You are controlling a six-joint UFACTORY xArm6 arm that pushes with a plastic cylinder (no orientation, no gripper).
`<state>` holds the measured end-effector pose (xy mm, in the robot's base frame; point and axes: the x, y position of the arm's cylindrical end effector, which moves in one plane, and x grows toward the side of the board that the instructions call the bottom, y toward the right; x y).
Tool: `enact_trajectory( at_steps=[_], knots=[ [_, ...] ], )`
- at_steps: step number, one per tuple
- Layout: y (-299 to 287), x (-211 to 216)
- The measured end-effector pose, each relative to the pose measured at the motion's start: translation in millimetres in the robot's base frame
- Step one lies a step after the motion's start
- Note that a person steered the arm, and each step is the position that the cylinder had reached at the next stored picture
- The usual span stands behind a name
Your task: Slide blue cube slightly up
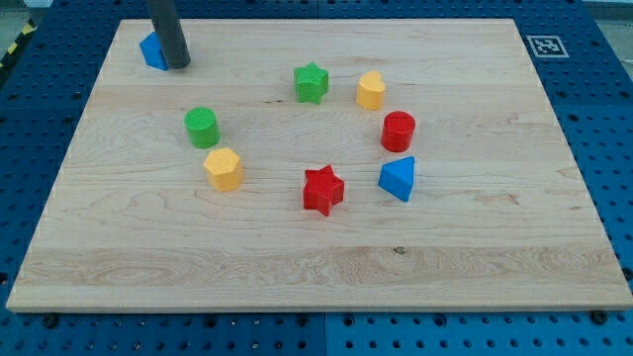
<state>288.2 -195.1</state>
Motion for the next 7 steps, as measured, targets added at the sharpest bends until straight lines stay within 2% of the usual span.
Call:
enact_trajectory(
  at_steps=[1, 2, 4, 7],
  knots=[
    [2, 33],
    [-3, 32],
    [-20, 0],
    [-62, -1]
  ],
)
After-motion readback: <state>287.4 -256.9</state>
